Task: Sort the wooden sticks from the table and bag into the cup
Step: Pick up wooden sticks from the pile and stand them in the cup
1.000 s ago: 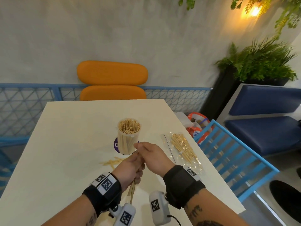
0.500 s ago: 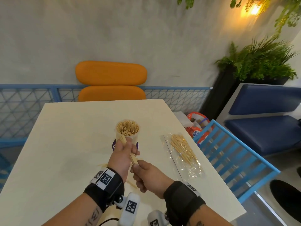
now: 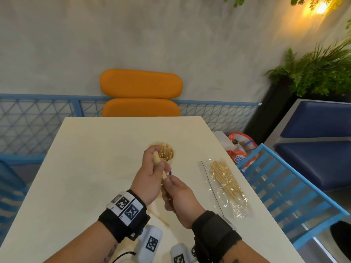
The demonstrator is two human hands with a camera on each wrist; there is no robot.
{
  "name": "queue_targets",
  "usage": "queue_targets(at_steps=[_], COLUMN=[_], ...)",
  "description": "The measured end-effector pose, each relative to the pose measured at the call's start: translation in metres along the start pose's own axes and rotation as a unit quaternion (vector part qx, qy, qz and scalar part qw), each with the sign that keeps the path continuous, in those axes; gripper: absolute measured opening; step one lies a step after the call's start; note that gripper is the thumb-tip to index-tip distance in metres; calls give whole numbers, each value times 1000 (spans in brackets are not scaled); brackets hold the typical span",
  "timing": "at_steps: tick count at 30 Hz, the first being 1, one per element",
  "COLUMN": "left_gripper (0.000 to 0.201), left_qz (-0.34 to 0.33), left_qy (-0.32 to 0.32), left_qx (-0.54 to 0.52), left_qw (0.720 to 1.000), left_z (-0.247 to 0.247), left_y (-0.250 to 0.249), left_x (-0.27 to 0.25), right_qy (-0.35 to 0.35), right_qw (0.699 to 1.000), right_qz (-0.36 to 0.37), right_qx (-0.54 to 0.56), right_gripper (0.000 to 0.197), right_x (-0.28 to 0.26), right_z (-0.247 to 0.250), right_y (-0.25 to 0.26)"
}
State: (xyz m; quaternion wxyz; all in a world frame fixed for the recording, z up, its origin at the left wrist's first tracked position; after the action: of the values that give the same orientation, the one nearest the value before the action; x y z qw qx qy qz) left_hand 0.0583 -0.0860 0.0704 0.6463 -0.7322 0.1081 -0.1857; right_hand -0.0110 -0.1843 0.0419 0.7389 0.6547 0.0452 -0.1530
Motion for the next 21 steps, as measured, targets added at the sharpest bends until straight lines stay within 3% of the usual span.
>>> queue_targets(at_steps=[4,10,13,21], left_gripper=[49,52,52,35], left_qz=[-27,-138,-173,-163], left_qy=[21,-96,-123,-79], left_qx=[30,0,23,177], left_qw=[999,986,977,967], left_z=[8,26,28,17], left_y=[-22,-59,-66,-31], left_x=[25,81,101,111], right_qy=[-28,-154,-198,-210], right_qw=[996,974,957,948], right_qz=[66,109,120,123], right_qx=[-43,-128,-177,-204], right_gripper=[21,19,27,40], right_x=[14,46,53,71], right_z=[8,31,40,44], right_y=[15,22,16,-5])
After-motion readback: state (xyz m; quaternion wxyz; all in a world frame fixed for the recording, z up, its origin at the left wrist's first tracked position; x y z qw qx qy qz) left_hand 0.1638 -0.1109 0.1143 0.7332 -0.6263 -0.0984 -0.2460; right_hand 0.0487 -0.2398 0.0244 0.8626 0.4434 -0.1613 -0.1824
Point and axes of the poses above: each hand's wrist, its own x-axis towards the middle knuckle, its own z-axis out of the back of the hand, y = z × x, the point moved 3 cm from there along x, towards the middle knuckle, and after that the axes turned 14 degrees about -x, right-handed, at the moved point
